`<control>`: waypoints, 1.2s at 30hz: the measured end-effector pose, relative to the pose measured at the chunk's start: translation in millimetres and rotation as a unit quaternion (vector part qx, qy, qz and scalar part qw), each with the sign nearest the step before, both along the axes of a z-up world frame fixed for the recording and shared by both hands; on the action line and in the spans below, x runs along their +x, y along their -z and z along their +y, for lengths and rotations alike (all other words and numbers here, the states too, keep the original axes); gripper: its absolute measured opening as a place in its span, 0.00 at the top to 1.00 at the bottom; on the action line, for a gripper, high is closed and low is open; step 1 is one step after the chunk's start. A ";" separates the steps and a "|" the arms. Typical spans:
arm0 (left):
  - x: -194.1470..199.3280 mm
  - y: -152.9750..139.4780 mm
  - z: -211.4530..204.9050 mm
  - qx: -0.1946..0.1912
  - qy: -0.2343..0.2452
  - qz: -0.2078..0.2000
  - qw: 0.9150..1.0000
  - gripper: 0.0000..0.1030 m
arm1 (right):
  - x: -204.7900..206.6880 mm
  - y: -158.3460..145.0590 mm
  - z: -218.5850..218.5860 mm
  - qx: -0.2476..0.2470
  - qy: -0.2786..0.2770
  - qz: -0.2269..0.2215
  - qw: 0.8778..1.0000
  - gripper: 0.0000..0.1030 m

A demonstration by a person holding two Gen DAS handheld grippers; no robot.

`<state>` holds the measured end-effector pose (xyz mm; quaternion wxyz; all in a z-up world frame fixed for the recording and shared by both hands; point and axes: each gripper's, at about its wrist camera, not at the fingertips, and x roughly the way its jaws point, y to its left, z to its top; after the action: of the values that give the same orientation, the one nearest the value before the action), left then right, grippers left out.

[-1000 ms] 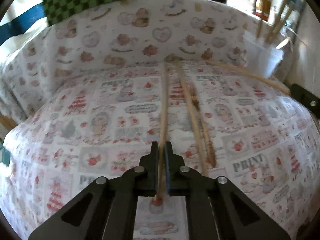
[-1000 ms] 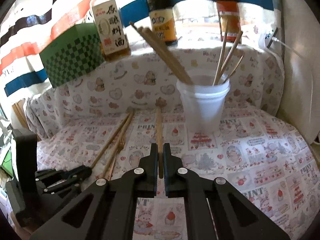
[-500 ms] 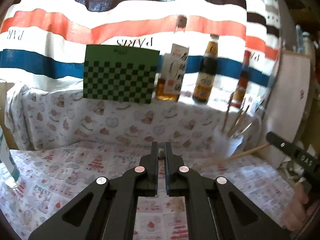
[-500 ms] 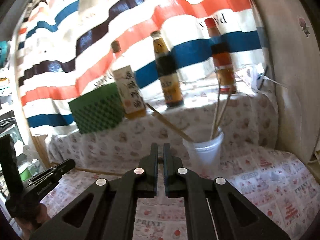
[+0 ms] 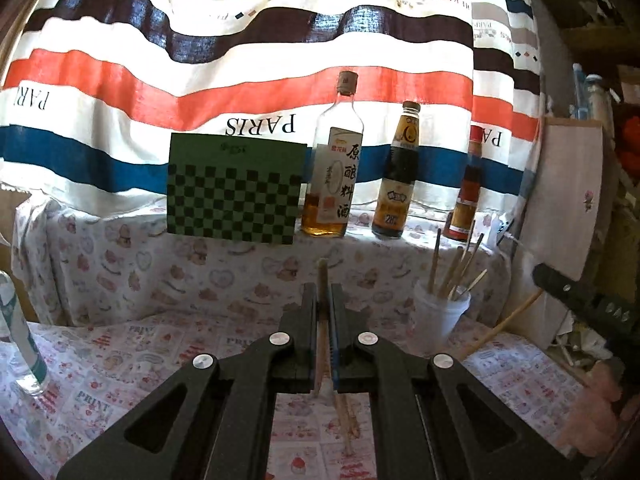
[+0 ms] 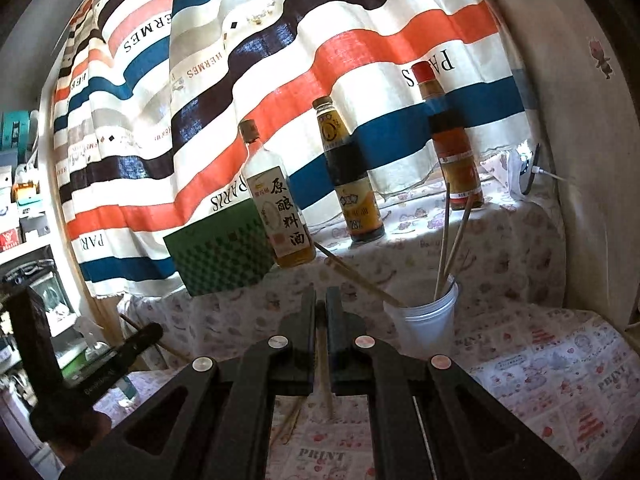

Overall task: Organize utensils
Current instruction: 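Lift the chopsticks with both tools and carry them toward the cup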

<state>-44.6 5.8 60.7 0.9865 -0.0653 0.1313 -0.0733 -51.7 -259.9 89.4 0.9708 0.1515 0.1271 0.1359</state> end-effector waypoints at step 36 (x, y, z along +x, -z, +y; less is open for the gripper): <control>7.7 13.3 -0.9 -0.005 0.026 0.026 0.999 0.96 | 11.5 14.9 29.5 -0.079 -0.028 0.025 0.996 0.94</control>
<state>-36.9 4.9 47.5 0.9801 -0.0682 0.1585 -0.0979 -40.1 -230.4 74.5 0.9721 0.0737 0.1660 0.1487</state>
